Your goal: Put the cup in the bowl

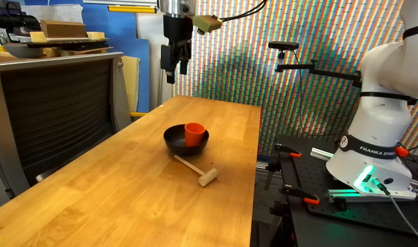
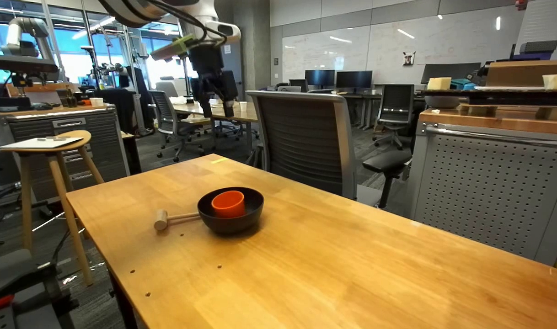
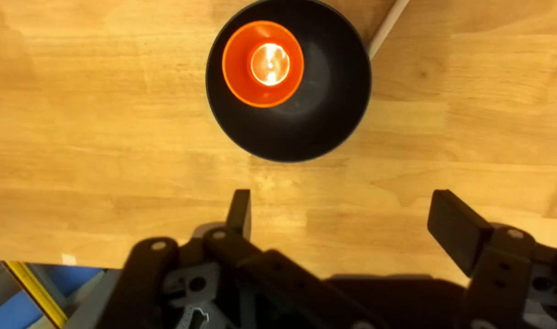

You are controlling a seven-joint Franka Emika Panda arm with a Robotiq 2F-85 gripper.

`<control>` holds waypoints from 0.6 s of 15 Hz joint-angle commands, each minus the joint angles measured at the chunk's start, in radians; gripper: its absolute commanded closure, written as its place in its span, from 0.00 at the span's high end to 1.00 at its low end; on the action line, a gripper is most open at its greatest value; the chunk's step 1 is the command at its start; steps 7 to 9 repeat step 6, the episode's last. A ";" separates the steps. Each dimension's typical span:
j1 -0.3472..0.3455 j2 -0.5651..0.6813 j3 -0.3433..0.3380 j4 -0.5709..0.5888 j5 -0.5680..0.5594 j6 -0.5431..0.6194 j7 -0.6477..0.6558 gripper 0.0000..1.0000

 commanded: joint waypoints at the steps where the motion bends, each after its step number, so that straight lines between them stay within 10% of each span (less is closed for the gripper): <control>1: 0.013 -0.164 0.050 -0.075 -0.009 -0.023 -0.095 1.00; 9: 0.012 -0.177 0.089 -0.058 0.017 -0.044 -0.137 1.00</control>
